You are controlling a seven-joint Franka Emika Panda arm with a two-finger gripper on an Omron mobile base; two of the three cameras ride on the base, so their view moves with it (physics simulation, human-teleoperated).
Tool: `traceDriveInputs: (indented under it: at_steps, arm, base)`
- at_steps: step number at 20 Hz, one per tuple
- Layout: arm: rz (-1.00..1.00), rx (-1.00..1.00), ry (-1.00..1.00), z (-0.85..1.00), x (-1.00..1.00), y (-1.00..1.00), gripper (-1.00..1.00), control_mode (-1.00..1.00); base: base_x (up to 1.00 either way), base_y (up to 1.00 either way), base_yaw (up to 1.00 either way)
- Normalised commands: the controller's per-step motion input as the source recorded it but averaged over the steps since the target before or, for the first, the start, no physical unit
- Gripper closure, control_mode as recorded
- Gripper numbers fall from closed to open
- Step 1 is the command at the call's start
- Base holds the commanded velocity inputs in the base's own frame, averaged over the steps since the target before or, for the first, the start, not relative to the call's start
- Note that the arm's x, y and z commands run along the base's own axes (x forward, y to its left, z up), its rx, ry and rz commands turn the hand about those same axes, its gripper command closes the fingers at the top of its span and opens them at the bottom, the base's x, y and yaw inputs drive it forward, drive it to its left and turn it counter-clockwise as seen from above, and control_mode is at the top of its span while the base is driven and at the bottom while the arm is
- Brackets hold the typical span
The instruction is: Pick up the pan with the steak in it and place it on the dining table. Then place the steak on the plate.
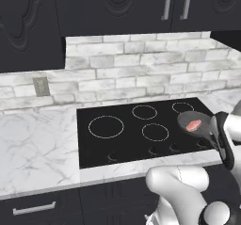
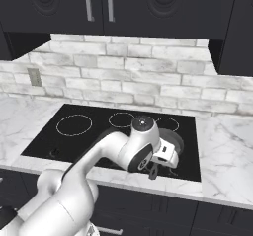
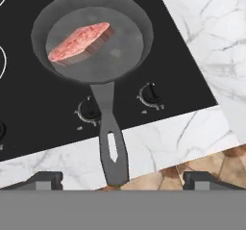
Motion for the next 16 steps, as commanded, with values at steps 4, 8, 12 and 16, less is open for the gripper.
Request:
traceDriveInputs:
  at_steps: [4, 8, 12, 16]
  arm:
    - [0.00, 0.00, 0.02, -0.44, 0.47, -0.01, -1.00, -1.00]
    - [0.00, 0.00, 0.00, -0.35, 0.32, 0.00, -1.00, -1.00]
    - [0.00, -0.02, 0.00, -0.26, 0.16, -0.01, -1.00, -1.00]
    - [0.00, -0.03, 0.00, -0.34, 0.15, -0.04, -1.00, -1.00]
  base:
    - [0.00, 0.00, 0.00]
    - [0.00, 0.00, 0.00]
    - [0.00, 0.00, 0.00]
    - [0.00, 0.00, 0.00]
